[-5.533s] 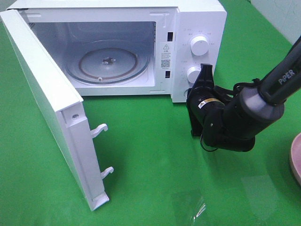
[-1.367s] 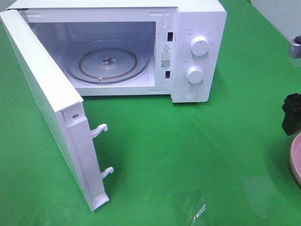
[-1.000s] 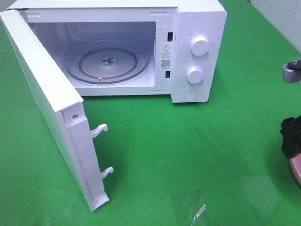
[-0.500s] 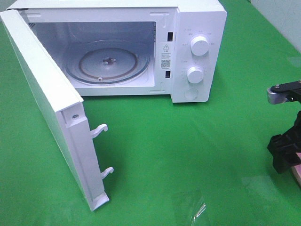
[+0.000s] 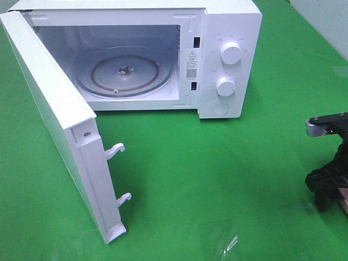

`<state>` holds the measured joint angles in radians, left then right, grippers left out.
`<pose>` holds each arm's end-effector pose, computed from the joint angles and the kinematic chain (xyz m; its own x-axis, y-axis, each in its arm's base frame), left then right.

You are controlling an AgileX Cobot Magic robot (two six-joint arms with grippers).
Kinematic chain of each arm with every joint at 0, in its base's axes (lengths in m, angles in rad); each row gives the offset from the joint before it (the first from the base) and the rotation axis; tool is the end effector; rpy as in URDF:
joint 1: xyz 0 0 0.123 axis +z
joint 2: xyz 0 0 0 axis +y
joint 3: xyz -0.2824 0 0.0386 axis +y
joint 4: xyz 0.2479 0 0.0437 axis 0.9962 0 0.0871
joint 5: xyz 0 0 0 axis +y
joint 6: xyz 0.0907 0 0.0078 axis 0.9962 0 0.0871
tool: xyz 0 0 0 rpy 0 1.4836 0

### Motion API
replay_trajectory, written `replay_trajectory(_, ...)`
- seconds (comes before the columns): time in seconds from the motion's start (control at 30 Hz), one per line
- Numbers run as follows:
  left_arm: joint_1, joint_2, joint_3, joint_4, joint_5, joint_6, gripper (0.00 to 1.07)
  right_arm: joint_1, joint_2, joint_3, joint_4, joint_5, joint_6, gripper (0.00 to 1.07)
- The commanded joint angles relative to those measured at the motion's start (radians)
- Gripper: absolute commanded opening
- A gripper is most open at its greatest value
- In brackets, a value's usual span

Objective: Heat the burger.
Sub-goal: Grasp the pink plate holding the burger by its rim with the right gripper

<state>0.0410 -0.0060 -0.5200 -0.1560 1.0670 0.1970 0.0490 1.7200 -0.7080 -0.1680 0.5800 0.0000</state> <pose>-0.0085 -0.0128 0.2829 -0.4203 0.1027 -0.9016 0.1337 0.9897 0.0504 0.2552 0.0041 0.1191 -0.9804 -0.1881 -0.0589 -0.1816 0.9782 -0.1007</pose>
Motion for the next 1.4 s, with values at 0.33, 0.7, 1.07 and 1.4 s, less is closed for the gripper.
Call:
replay_trajectory(0.33, -0.003, -0.005, 0.002, -0.003, 0.007, -0.002, 0.98, -0.003, 0.075, 0.003, -0.007, -0.042, 0.000, 0.76)
replay_trajectory(0.7, -0.003, -0.005, 0.002, -0.003, 0.007, -0.002, 0.98, -0.003, 0.078, 0.002, -0.016, -0.022, 0.006, 0.30)
replay_trajectory(1.07, -0.003, -0.005, 0.002, -0.003, 0.007, -0.002, 0.98, -0.003, 0.072, -0.002, -0.036, -0.011, 0.009, 0.00)
replay_trajectory(1.4, -0.003, -0.005, 0.002, -0.003, 0.007, -0.002, 0.98, 0.056, 0.071, -0.035, -0.088, 0.087, 0.048, 0.00)
